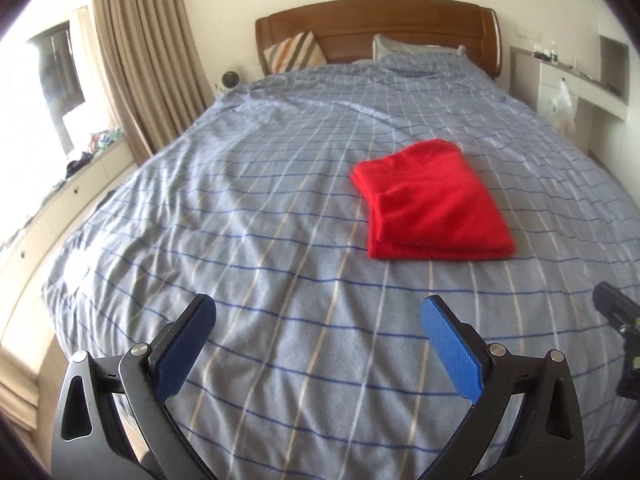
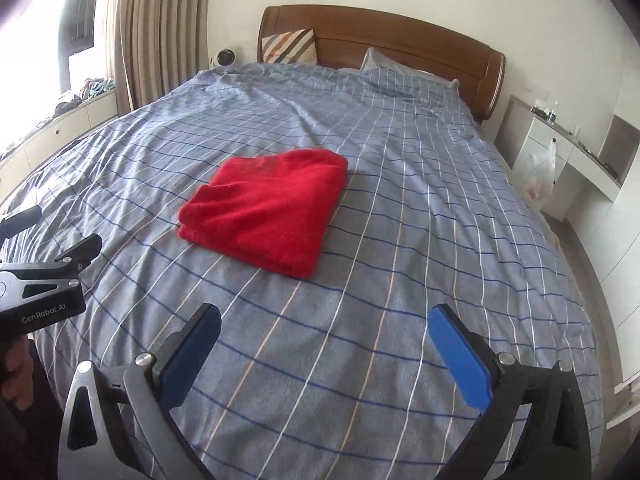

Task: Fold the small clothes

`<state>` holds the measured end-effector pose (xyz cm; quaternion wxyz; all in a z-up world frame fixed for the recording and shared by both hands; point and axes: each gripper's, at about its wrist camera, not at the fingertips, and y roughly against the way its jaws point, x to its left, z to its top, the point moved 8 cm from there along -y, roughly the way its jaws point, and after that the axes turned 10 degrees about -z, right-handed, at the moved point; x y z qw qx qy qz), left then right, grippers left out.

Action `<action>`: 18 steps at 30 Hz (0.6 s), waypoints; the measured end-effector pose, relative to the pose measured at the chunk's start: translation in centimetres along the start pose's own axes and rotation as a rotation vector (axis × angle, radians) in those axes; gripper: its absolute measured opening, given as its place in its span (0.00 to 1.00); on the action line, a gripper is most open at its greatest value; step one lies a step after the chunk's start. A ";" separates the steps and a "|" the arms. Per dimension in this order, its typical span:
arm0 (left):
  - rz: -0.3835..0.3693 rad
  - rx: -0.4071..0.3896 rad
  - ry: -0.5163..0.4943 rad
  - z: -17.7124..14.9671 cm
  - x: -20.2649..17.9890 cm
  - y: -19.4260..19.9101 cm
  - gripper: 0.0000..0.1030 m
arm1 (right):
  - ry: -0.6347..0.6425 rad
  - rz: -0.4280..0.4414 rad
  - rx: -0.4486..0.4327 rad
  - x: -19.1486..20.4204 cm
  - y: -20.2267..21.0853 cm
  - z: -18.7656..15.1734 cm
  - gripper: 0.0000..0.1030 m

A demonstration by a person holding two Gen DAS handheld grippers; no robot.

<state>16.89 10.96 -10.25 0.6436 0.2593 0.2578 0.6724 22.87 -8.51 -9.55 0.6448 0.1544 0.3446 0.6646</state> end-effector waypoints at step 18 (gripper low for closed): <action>-0.016 -0.002 0.000 -1.0 -2.4 5.2 1.00 | -0.095 0.002 0.010 -2.3 7.5 -3.4 0.99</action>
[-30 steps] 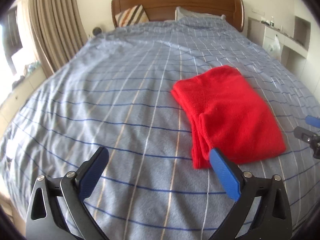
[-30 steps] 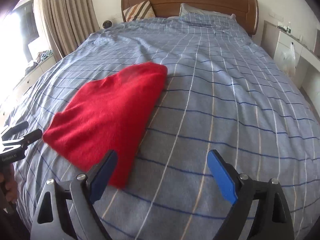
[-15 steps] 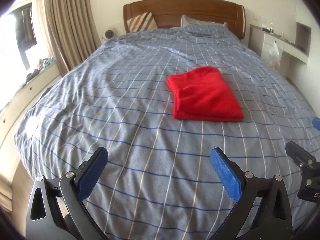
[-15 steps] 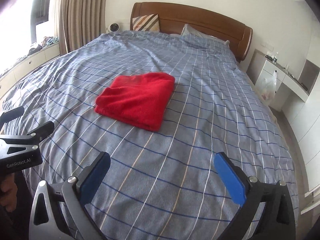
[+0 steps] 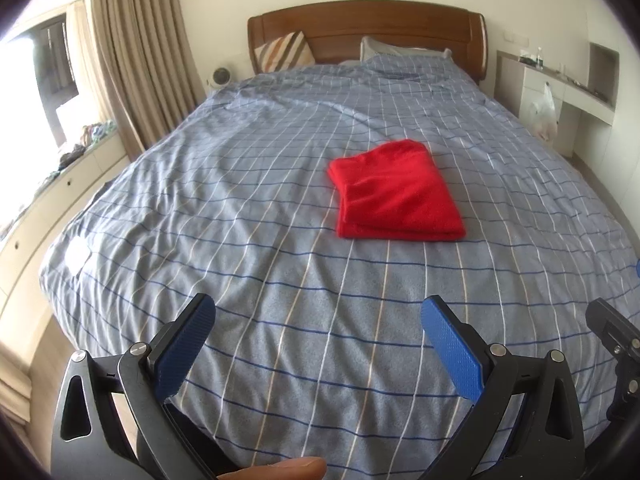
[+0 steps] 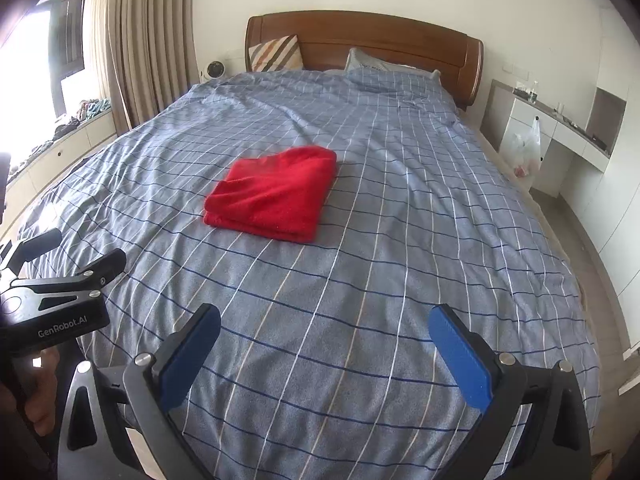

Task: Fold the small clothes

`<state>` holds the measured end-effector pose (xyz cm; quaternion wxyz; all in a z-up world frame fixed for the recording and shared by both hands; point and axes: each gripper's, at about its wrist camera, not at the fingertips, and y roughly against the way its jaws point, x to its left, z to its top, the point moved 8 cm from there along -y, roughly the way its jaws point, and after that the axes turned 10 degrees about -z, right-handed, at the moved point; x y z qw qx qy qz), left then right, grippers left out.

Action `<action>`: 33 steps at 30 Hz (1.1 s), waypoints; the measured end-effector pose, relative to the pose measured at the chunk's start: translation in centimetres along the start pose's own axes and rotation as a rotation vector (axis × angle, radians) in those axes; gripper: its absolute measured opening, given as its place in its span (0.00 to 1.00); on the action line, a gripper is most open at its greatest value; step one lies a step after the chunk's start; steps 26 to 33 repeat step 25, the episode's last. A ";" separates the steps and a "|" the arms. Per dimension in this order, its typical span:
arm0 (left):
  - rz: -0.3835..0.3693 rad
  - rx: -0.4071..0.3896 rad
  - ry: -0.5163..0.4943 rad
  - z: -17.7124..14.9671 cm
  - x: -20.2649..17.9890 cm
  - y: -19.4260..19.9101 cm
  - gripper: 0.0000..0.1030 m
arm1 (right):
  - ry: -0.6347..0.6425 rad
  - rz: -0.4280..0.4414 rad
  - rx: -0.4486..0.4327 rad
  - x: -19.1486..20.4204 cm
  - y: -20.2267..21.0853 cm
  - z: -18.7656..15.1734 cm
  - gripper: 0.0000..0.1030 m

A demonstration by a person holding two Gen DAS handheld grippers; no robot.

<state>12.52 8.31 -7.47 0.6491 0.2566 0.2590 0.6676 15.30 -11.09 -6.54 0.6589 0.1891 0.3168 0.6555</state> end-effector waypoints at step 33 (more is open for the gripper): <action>-0.037 0.003 0.045 0.7 -1.2 1.6 1.00 | -0.022 -0.029 -0.005 -1.1 1.5 0.9 0.99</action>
